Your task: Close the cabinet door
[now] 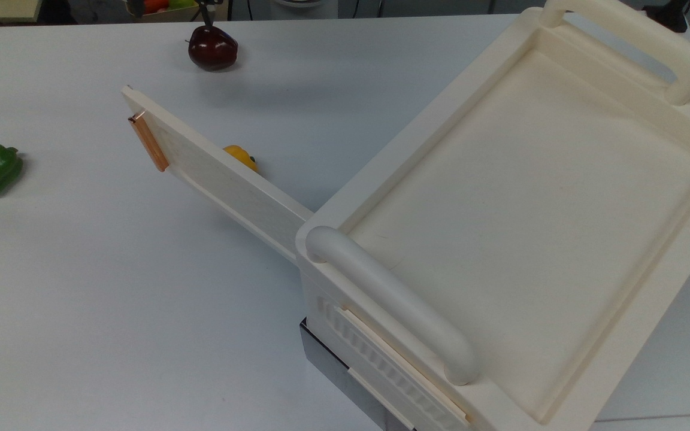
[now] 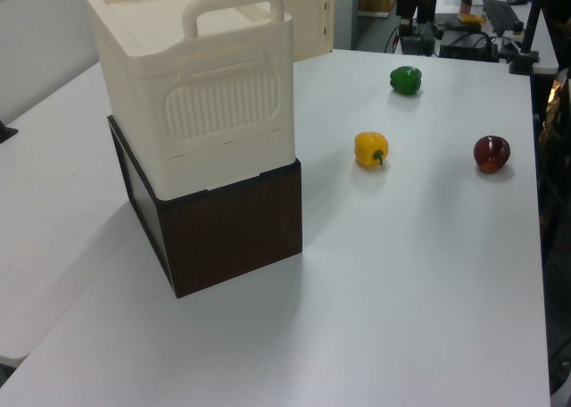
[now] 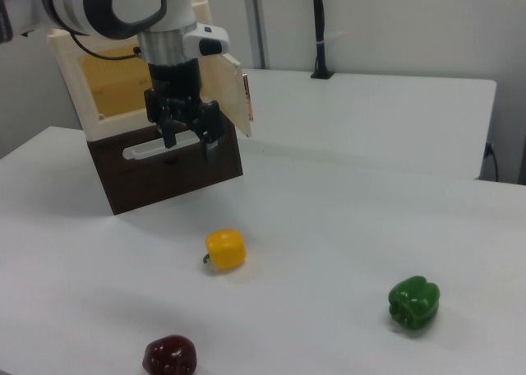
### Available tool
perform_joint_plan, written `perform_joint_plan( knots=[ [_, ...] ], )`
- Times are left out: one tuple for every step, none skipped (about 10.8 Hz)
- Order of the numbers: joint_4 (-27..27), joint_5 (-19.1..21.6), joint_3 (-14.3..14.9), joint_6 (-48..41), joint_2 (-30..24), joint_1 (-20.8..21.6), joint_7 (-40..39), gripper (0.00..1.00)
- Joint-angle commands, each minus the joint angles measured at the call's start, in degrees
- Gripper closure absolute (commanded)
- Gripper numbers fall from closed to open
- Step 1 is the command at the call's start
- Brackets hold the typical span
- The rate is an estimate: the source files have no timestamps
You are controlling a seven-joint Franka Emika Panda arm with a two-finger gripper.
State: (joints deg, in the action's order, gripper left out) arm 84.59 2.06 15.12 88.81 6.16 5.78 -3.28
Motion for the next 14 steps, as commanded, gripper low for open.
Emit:
perform_joint_plan(
  knots=[
    [0.1, -0.5, 0.6, -1.4, -0.8, 0.3, -0.8, 0.00],
    [0.1, -0.4, 0.6, -1.4, -0.8, 0.3, -0.7, 0.00],
    [0.2, -0.2, 0.5, -1.4, -0.8, 0.3, -0.7, 0.00],
    [0.2, -0.1, 0.5, -1.4, -0.8, 0.3, -0.7, 0.00],
    [0.2, 0.0, 0.5, -1.4, -0.6, 0.3, -0.8, 0.00],
    [0.2, 0.0, 0.5, -1.4, -0.6, 0.5, -0.8, 0.00],
    [0.1, 0.0, 0.5, -1.4, -0.6, 0.5, -0.8, 0.00],
    [0.1, 0.1, 0.5, -1.3, -0.6, 0.3, -0.8, 0.00],
    [0.1, 0.2, 0.5, -1.4, -0.6, 0.3, -0.8, 0.00],
    [0.1, 0.2, 0.5, -1.4, -0.6, 0.4, -0.8, 0.00],
    [0.1, 0.2, 0.5, -1.4, -0.6, 0.4, -0.8, 0.00],
    [0.1, 0.2, 0.5, -1.3, -0.6, 0.3, -0.8, 0.00],
    [0.1, 0.2, 0.5, -1.3, -0.6, 0.3, -0.9, 0.00],
    [0.1, 0.2, 0.5, -1.3, -0.6, 0.3, -0.9, 0.00]
  ],
)
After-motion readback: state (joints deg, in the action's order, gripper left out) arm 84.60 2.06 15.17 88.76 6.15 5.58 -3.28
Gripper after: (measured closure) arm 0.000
